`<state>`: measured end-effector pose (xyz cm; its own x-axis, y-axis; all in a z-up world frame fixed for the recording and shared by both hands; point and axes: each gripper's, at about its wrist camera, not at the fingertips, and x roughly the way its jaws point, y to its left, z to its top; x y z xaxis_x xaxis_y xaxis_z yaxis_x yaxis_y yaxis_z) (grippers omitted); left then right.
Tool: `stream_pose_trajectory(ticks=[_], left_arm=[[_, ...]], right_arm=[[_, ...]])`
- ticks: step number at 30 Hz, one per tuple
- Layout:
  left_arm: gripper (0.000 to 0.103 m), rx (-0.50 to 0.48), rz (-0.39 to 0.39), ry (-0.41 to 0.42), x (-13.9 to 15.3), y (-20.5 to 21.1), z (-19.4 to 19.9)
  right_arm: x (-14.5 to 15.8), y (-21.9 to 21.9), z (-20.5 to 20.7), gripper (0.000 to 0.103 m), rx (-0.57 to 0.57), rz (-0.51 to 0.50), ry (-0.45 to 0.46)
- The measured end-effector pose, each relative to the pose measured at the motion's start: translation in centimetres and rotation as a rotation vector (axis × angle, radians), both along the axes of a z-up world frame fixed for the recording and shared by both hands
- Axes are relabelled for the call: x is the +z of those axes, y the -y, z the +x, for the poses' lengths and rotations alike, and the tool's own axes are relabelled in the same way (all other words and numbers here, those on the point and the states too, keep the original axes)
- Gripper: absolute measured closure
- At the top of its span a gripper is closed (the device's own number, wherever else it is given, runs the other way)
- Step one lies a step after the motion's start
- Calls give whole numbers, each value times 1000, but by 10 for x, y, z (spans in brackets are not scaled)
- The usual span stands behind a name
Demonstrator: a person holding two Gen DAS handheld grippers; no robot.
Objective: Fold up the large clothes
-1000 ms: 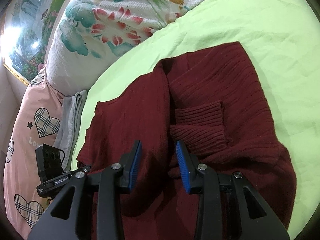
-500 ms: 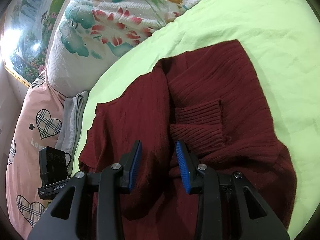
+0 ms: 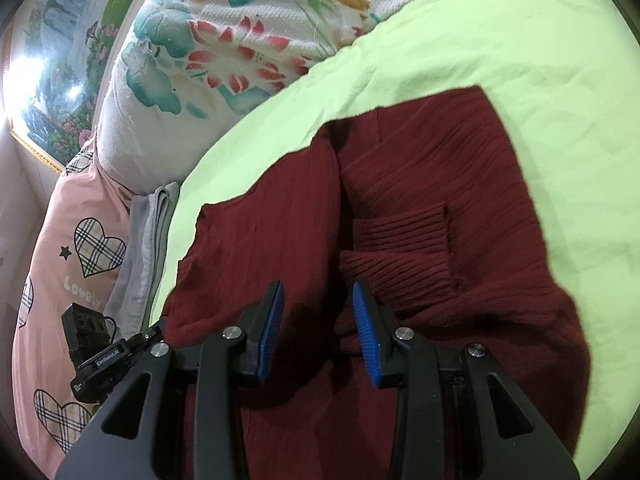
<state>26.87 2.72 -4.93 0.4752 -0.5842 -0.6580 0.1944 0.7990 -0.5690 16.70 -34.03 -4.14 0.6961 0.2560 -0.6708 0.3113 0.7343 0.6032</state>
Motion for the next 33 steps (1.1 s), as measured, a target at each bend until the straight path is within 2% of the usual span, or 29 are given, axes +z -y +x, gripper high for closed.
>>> stream_pose_trajectory(ticks=[4, 8, 9, 10, 11, 16, 19, 21, 23, 26, 29, 31, 33], left_arm=[[101, 18, -10, -14, -9, -15, -1], [101, 0, -5, -32, -18, -11, -2], [101, -8, -5, -32, -19, -6, -2], [101, -13, -5, -29, -18, -4, -3], [101, -19, -4, -23, -15, -2, -4], [101, -38, -1, 19, -3, 5, -4], [101, -34, 37, 3, -13, 8, -3], [101, -30, 36, -25, -22, 9, -2], [101, -30, 43, -25, -25, 9, -5], [101, -37, 59, -16, -23, 10, -10], [101, -44, 80, -21, -23, 15, -11], [101, -40, 90, -31, -25, 16, -11], [100, -37, 103, -41, -26, 16, -12]], right_arm=[[-6, -9, 8, 66, 20, 12, -9], [-15, -15, 22, 66, 36, 37, -9], [-16, -16, 25, 76, 43, 32, -16], [-16, -17, 27, 90, 49, 27, -19], [-12, -16, 28, 96, 48, 21, -12], [34, 1, 8, 96, -17, -71, 108], [24, 3, 8, 96, 5, -96, 47], [8, 3, 10, 92, 8, -103, -30], [3, 8, 2, 91, -42, -90, -58], [27, -1, -11, 91, -79, -162, 20], [36, -21, -1, 88, 24, -157, 69], [22, -31, 14, 85, 82, -149, 8], [1, -32, 23, 85, 77, -178, -101]])
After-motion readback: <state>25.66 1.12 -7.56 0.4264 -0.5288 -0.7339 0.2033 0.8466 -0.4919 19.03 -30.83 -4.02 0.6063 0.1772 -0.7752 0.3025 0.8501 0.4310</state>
